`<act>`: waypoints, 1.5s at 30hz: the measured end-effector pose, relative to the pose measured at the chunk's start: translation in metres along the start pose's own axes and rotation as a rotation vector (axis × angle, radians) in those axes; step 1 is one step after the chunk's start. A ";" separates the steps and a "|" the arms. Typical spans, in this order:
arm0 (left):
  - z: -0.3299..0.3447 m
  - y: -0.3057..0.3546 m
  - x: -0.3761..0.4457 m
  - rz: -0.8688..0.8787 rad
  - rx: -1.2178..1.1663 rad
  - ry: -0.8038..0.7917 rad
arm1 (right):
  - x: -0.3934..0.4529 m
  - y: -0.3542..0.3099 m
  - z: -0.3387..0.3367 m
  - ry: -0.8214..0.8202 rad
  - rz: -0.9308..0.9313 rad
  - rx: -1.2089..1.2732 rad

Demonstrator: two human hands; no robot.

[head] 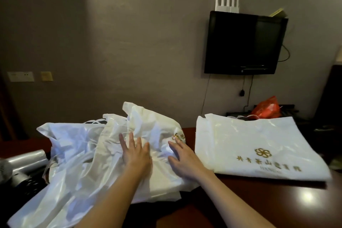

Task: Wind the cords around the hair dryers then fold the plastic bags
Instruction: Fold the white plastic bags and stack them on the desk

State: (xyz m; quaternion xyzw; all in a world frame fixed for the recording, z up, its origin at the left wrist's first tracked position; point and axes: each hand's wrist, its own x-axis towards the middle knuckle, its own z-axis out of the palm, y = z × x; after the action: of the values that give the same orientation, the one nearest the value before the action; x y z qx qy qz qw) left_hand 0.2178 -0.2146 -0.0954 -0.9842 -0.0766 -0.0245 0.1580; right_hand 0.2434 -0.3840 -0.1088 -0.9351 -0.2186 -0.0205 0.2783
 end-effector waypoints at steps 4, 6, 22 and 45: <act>-0.044 0.050 -0.006 0.159 -0.130 0.197 | -0.055 0.046 -0.024 0.306 0.184 0.416; -0.056 0.094 -0.014 0.262 -0.553 0.212 | -0.084 0.073 -0.043 0.372 0.386 0.694; -0.044 0.182 -0.015 0.047 -1.447 -0.268 | -0.120 0.122 -0.075 0.353 0.661 1.199; -0.050 0.140 -0.098 -0.164 -2.011 -0.567 | -0.148 0.070 -0.077 0.648 0.552 1.741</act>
State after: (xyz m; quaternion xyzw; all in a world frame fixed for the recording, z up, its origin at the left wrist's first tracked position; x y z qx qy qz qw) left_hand 0.1419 -0.3762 -0.0981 -0.6231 -0.1218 0.1442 -0.7590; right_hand 0.1456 -0.5359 -0.1036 -0.3688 0.1575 -0.0422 0.9151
